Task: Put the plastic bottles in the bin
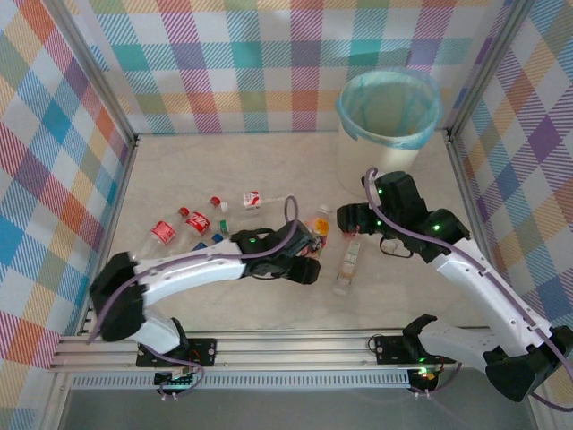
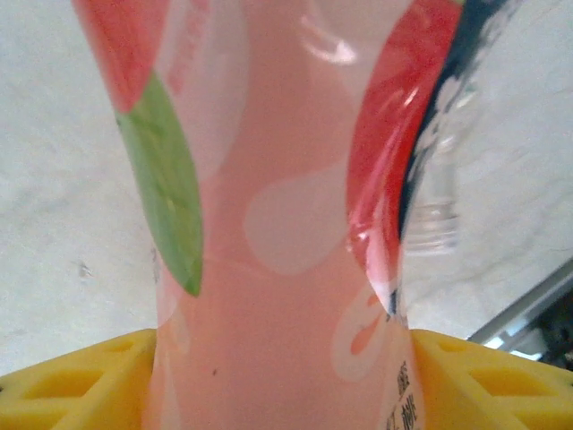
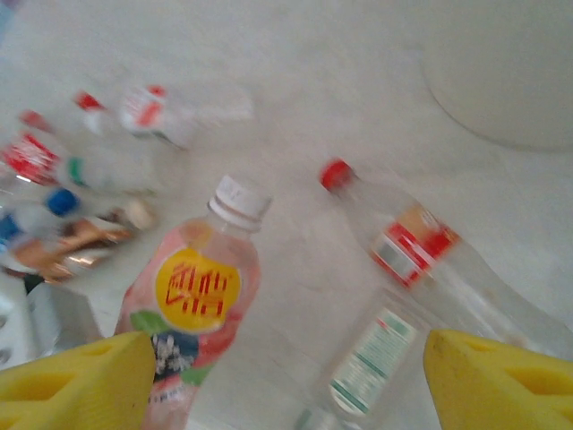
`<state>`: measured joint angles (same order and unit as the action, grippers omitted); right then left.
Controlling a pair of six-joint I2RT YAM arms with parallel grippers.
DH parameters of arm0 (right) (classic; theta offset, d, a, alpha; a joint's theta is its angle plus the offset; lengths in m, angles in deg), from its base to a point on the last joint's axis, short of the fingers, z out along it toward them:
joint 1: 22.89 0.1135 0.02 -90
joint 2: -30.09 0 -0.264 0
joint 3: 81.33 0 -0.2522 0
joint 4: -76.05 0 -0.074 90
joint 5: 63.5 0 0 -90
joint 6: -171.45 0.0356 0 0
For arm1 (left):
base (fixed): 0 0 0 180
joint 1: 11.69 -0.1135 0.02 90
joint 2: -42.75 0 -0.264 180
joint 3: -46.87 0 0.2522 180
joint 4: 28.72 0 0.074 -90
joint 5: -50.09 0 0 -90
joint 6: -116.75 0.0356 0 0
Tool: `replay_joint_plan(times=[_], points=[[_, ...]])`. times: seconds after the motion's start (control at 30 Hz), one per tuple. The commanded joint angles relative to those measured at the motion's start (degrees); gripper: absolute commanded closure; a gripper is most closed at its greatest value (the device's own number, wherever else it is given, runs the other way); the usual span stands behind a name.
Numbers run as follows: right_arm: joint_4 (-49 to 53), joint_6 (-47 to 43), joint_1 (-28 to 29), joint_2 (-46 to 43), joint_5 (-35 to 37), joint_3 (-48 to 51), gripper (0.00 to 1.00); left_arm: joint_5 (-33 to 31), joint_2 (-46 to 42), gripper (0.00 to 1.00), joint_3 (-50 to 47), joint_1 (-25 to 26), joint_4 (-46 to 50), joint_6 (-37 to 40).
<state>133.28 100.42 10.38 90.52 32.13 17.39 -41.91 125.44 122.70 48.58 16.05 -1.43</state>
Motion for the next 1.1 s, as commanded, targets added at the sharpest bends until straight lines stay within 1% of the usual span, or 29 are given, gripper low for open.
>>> replay_joint_plan(times=[0.0,0.1,0.2,0.3,0.4,0.47,0.53,0.77,0.83,0.9,0.93,1.0,1.07], points=[[-9.98,1.44,-0.41,-1.36,-7.42,-2.22,0.2,-6.22,-9.41,0.34,-3.42,0.4,-4.28,8.58],[-15.17,2.74,-0.4,-0.26,-13.89,-4.12,0.19,-8.01,-15.51,0.33,-4.16,0.37,-4.72,16.01],[-17.99,4.3,-0.34,2.19,-21.7,-7.38,0.19,-8.08,-19.46,0.33,-4.25,0.33,-4.88,21.85],[-18.63,5.29,-0.39,4.78,-27.83,-10.54,0.2,-7.08,-21.55,0.33,-4.25,0.29,-4.76,25.15],[-18.76,5.58,-0.32,6.33,-31.09,-11.97,0.24,-5.83,-21.95,0.34,-4.06,0.29,-4.72,25.76],[-18.23,5.87,-0.32,6.97,-31.59,-12.6,0.3,-4.64,-22.11,0.35,-4.07,0.29,-5.18,25.55],[-17.51,5.66,-0.36,7.51,-32.05,-13.02,0.38,-3.93,-22.22,0.35,-4.22,0.29,-5.68,24.96],[-14.92,4.79,-0.37,8.22,-31.38,-14.2,0.58,-4.4,-23.34,0.35,-4.23,0.29,-5.35,23.97],[-14.47,4.58,-0.32,8.31,-31.22,-14.7,0.61,-4.64,-23.54,0.35,-3.74,0.29,-4.74,23.97],[-13.88,4.55,-0.32,8.39,-30.53,-15.59,0.67,-4.99,-23.52,0.35,-2.8,0.29,-4.03,23.97],[-13.44,4.42,-0.34,8.39,-30.27,-16.18,0.71,-5.03,-23.53,0.34,-2.25,0.29,-3.7,24.05],[-12.65,4.16,-0.32,8.48,-29.45,-17.59,0.73,-5.31,-23.75,0.31,-1.18,0.29,-3.53,24.36],[-11.48,3.26,-0.32,8.57,-27.62,-19.49,0.73,-6.42,-23.97,0.23,0.09,0.29,-3.71,24.49]])
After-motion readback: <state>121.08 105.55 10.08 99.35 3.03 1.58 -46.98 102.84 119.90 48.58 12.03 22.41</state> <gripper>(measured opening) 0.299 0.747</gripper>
